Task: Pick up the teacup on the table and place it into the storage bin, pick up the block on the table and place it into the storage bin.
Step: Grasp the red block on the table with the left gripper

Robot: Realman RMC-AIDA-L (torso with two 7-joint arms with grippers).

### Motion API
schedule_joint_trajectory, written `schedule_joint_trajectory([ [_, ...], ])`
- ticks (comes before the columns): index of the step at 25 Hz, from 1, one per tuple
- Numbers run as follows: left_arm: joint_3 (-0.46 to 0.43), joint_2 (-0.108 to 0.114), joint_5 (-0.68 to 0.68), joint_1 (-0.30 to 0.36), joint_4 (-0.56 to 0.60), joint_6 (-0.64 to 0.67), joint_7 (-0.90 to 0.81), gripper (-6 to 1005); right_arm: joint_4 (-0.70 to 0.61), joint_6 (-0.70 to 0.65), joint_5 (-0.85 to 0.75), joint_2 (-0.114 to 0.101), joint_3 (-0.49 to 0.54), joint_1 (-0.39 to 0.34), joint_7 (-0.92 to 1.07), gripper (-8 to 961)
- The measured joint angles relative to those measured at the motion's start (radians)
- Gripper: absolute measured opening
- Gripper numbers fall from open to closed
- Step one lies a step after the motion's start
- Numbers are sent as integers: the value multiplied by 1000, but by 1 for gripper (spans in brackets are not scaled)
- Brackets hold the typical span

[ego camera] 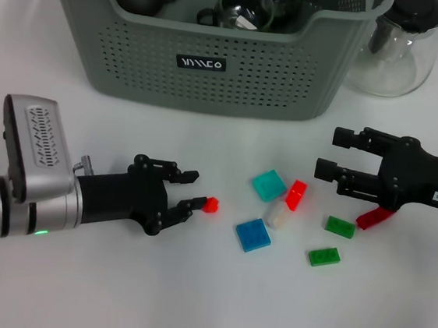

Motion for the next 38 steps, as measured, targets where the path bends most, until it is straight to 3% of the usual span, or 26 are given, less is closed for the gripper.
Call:
schedule_joint_trajectory([
  [5,3,-5,0,-9,-21,-33,16,382,2,0,0,0,-2,0,-1,795],
  [25,7,-2,-24,-1,-37,71,34,382,6,0,0,-1,-7,-2,0,795],
  [38,11,-5,-27,-24,-74,14,73,383,6,-5,-3,1,-8,-8,-3,795],
])
